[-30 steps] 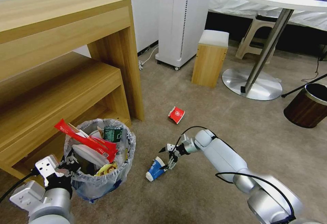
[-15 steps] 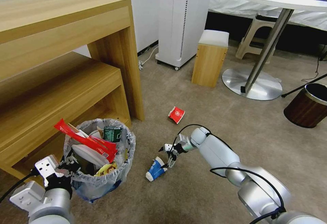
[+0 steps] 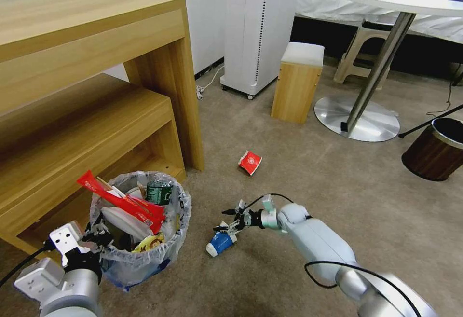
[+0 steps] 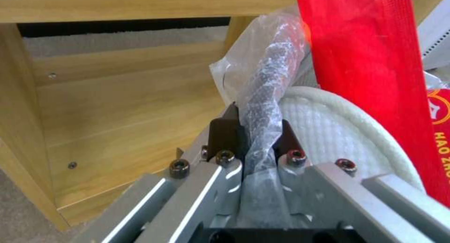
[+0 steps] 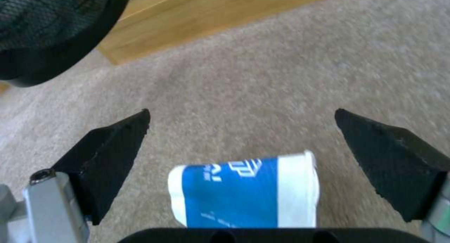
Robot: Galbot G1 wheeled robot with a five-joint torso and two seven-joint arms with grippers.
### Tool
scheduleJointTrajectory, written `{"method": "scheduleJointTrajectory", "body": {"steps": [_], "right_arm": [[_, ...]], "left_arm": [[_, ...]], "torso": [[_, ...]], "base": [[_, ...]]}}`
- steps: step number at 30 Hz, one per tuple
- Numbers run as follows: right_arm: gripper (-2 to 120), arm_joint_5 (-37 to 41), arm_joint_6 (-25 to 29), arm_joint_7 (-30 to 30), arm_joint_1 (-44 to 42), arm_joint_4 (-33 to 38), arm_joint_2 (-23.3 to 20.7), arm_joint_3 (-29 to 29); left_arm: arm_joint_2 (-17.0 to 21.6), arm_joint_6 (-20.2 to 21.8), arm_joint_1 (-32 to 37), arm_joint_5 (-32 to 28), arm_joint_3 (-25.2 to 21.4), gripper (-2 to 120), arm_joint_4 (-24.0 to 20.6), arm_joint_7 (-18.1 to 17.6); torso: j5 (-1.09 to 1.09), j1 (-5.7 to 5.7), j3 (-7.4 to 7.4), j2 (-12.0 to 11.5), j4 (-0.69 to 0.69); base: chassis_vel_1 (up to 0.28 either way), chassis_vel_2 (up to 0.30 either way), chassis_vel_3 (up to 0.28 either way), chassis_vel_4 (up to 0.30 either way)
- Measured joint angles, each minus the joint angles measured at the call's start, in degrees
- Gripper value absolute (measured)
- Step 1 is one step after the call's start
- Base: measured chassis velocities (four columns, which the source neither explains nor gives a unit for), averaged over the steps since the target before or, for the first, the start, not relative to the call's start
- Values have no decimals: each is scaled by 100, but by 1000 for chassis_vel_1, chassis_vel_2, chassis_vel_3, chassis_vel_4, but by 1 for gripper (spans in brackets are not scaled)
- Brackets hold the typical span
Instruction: Pick up the trash bin and place the garbage on the floor into it.
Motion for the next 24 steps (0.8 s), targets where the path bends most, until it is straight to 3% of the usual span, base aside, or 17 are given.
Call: {"method": "scheduleJointTrajectory", "body": {"steps": [24], "right_arm": [[100, -684, 121, -67, -62, -717, 382, 453]], "left_arm": [[-2, 16, -139, -6, 8, 3, 12, 7]], "torso": [[-1, 0, 1, 0, 1]], "base": [[0, 0, 0, 0]]}}
